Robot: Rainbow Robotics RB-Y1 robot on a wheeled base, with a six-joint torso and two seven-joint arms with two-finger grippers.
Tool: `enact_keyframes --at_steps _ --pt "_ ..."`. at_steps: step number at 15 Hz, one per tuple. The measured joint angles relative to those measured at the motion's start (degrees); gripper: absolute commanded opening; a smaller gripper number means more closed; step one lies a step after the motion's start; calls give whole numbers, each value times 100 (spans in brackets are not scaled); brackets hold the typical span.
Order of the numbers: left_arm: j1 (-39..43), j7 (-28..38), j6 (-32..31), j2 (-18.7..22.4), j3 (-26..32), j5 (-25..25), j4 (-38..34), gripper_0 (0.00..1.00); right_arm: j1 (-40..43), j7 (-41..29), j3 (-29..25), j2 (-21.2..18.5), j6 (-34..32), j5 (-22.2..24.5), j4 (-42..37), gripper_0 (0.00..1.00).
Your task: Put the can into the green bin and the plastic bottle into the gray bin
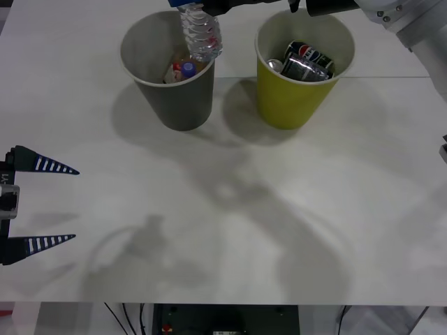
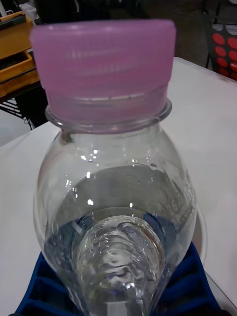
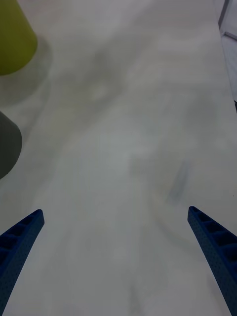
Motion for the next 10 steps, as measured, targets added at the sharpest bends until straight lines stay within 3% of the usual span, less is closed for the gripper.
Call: enact_keyframes --at_steps 5,10 --pt "0 0 0 0 0 0 0 100 -609 351 468 800 1065 70 1266 0" --pt "0 0 0 0 0 0 0 100 -706 430 620 996 1240 114 1435 3"
